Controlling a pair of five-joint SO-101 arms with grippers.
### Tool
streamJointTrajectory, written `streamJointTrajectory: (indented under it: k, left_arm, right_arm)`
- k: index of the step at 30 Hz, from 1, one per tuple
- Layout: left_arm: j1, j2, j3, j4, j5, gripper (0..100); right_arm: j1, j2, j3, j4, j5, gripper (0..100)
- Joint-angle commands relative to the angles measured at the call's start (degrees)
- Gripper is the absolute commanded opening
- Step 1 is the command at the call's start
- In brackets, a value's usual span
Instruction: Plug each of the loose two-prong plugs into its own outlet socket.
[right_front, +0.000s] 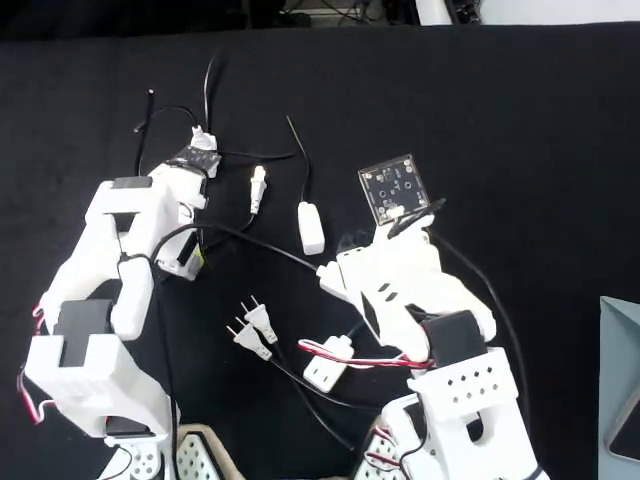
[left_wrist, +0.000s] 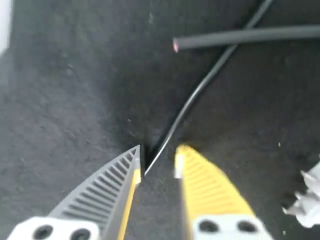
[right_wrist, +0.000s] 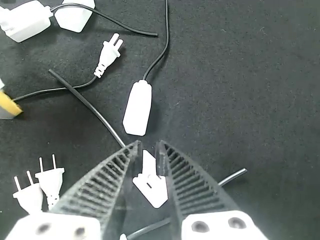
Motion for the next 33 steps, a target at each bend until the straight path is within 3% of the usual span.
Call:
streamJointTrajectory:
  k: [1,10,19,33]
  left_arm:
    - [0.75,-0.35,-0.31,3.08,-1.23,5]
    - [1.98,-6.77,0.75,12.57,-4.22,3]
    - [-2.95,-33.32,8.92,17.67,-4.40,3]
    - [-2.77,-69.98,17.63,18.64,-3.96,3]
  right_arm:
    - [0.44,-0.40,-0.22,-1.23,-0.26,6.3]
    - [0.44,-0.48,-0.22,-1.23,-0.26,6.2]
    - [0.44,-0.48,-0.22,-1.23,-0.26,6.2]
    - [0.44,-0.66,-0.22,-1.23,-0.26,6.0]
